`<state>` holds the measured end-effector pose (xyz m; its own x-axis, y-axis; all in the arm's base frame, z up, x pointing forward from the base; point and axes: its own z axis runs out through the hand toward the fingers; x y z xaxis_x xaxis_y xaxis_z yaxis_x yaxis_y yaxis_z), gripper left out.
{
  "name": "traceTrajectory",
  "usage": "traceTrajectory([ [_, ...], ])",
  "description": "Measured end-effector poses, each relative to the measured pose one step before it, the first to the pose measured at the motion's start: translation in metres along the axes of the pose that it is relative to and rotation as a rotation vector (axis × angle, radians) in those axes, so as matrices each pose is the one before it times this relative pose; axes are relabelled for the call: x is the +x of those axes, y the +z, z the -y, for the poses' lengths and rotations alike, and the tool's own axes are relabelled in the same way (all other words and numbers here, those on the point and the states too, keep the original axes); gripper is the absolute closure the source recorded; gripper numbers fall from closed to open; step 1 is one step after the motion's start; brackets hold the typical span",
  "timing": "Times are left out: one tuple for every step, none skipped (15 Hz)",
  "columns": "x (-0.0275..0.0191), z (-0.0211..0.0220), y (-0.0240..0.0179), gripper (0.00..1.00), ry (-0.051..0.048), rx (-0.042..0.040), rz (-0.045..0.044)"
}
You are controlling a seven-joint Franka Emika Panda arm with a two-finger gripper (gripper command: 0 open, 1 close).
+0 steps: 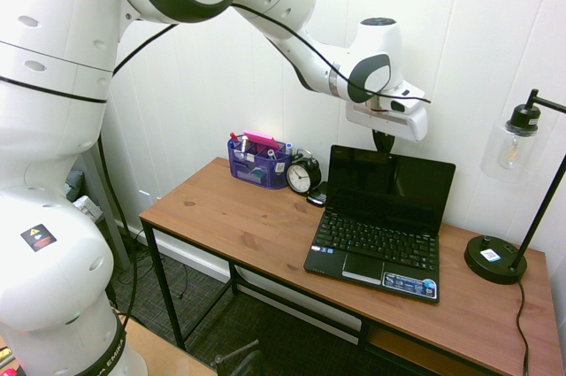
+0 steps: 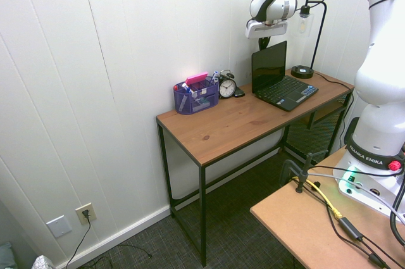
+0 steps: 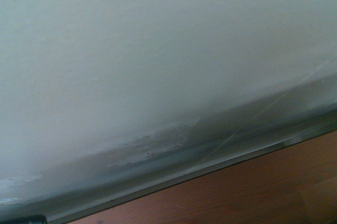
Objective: Close the laptop lid
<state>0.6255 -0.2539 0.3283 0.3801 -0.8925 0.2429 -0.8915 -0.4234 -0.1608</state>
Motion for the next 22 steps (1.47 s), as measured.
traceTrajectory([
  [0.00401, -0.00601, 0.00137, 1.00, 0.00711, -0.00071, 0.00649],
  [0.00347, -0.00522, 0.00120, 1.00, 0.00405, 0.00183, 0.00589],
  [0.00333, -0.00557, 0.00146, 1.00, 0.00551, 0.00035, 0.00474],
  [0.00204, -0.00571, 0.00243, 1.00, 0.00399, -0.00027, 0.00779],
  [0.00092, -0.00413, 0.00205, 1.00, 0.00430, 0.00077, 0.00718],
  [0.00056, -0.00486, 0.00267, 1.00, 0.00486, -0.00131, 0.00550],
  [0.00053, -0.00748, 0.00399, 1.00, 0.00724, -0.00236, 0.00671],
  [0.00111, -0.00888, 0.00376, 1.00, 0.00656, -0.00310, 0.00629],
  [0.00178, -0.01064, 0.00429, 1.00, 0.00800, -0.00195, 0.00461],
  [0.00192, -0.01179, 0.00455, 1.00, 0.00645, -0.00348, 0.00674],
  [0.00215, -0.01025, 0.00339, 1.00, 0.00622, -0.00155, 0.00702],
  [0.00182, -0.00929, 0.00373, 1.00, 0.00573, -0.00480, 0.00664],
  [0.00117, -0.00738, 0.00313, 1.00, 0.00764, -0.00257, 0.00614],
  [0.00022, -0.00534, 0.00270, 1.00, 0.00464, -0.00359, 0.00613],
  [0.00013, -0.00454, 0.00222, 1.00, 0.00636, -0.00401, 0.00474],
  [0.00024, -0.00484, 0.00227, 1.00, 0.00523, -0.00603, 0.00388],
  [-0.00024, -0.00574, 0.00305, 1.00, 0.00458, -0.00884, 0.00457],
  [-0.00007, -0.00620, 0.00314, 1.00, 0.00518, -0.00959, 0.00464],
  [-0.00027, -0.00759, 0.00401, 1.00, 0.00692, -0.01145, 0.00586],
  [-0.00066, -0.00765, 0.00429, 1.00, 0.00578, -0.01172, 0.00645],
  [-0.00080, -0.00718, 0.00417, 1.00, 0.00247, -0.01108, 0.00663],
  [-0.00150, -0.00663, 0.00441, 1.00, 0.00187, -0.01102, 0.00775],
])
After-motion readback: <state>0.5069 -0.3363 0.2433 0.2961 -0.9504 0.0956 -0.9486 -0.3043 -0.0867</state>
